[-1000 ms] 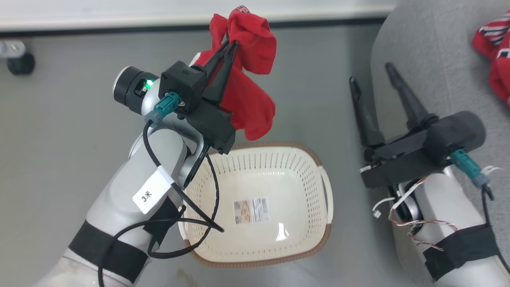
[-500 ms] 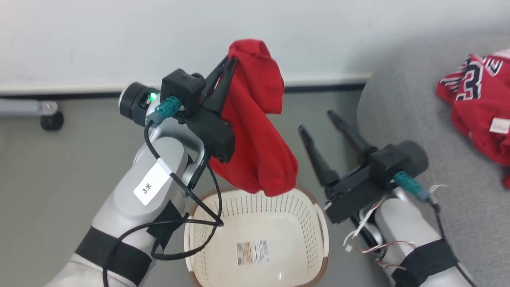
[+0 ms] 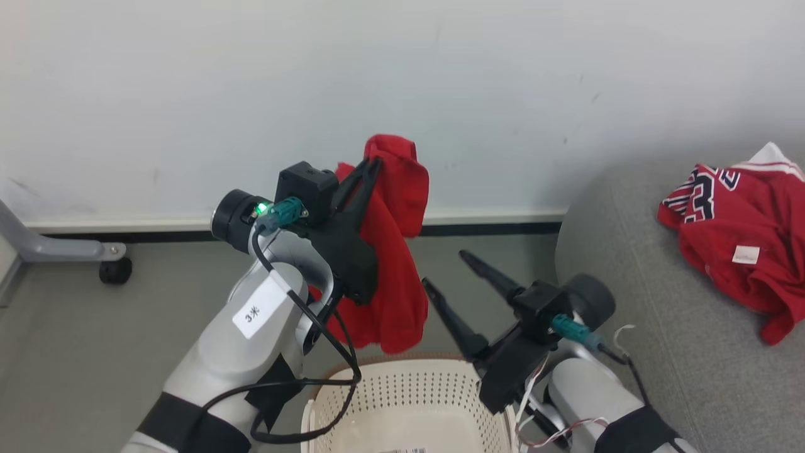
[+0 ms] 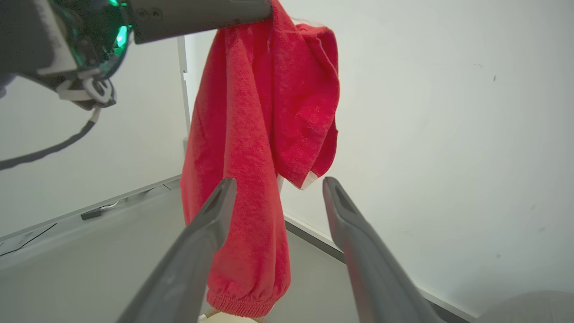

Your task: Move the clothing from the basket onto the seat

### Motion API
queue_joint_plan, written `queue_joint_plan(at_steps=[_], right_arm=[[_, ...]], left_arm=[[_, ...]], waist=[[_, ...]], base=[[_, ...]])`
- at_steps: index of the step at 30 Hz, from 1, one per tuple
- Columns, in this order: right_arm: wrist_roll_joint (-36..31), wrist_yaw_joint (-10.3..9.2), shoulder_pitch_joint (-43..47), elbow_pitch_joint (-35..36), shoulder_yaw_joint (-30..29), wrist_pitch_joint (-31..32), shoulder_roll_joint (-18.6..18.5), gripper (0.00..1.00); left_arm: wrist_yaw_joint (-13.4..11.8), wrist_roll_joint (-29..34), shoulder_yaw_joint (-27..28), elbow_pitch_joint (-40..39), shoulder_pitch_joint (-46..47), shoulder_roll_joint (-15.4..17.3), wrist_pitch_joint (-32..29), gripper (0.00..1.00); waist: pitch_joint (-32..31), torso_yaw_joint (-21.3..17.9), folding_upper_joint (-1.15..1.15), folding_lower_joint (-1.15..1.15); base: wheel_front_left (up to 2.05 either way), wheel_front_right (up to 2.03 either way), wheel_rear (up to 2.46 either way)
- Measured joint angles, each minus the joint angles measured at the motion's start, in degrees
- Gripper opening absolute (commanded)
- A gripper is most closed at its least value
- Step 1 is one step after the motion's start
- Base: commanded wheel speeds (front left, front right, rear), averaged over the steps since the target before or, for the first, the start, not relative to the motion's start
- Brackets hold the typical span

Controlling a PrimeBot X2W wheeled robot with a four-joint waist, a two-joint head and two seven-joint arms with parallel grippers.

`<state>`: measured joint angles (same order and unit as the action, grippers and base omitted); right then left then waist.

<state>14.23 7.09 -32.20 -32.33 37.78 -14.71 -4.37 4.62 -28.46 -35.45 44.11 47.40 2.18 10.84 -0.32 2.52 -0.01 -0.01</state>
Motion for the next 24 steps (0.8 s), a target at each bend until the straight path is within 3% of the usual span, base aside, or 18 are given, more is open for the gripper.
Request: queue_joint_plan(at_steps=[7,17,18,19,20,21,24], right_arm=[[3.0,0.05,-1.0,-2.5,6.9,0.0,0.5,1.0],[5.5,0.05,-3.7,-10.0,9.3,0.0,0.6,1.0],[5.9,0.05,-4.2,-10.7,10.1,0.0,0.6,0.77],[6.5,0.05,-4.5,-11.2,10.8,0.0,0.6,0.33],[7.0,0.05,-4.9,-11.7,11.3,0.0,0.7,0.33],[7.2,0.05,-5.2,-12.0,11.8,0.0,0.7,0.0],[8.5,0.05,-5.9,-12.3,12.3,0.0,0.7,0.0]], left_arm=[[0.0,-0.6,-1.5,-1.9,-1.6,0.0,-1.3,0.0],[-0.2,-3.3,-5.1,-7.6,-3.5,-0.1,-2.9,0.0],[-0.4,-3.5,-5.2,-8.1,-3.5,-0.1,-3.0,0.0],[-0.7,-3.8,-5.4,-8.6,-3.5,0.0,-3.2,0.0],[-0.7,-3.9,-5.6,-9.0,-3.6,0.0,-3.3,0.0],[-1.1,-4.0,-5.8,-9.5,-3.6,0.0,-3.3,0.0],[-1.7,-4.2,-5.8,-10.2,-4.0,0.0,-3.7,0.0]], waist=[[-3.3,1.0,0.0,0.0],[-4.2,3.5,0.01,0.01],[-4.2,3.6,0.01,0.01],[-4.1,3.7,0.01,0.01],[-4.1,3.8,0.01,0.01],[-4.0,3.8,0.01,0.01],[-3.8,4.0,0.01,0.01]], base=[[0.0,0.0,0.0],[0.0,0.0,0.0],[0.0,0.0,0.0],[0.0,0.0,0.0],[0.0,0.0,0.0],[0.0,0.0,0.0],[0.0,0.0,0.0]])
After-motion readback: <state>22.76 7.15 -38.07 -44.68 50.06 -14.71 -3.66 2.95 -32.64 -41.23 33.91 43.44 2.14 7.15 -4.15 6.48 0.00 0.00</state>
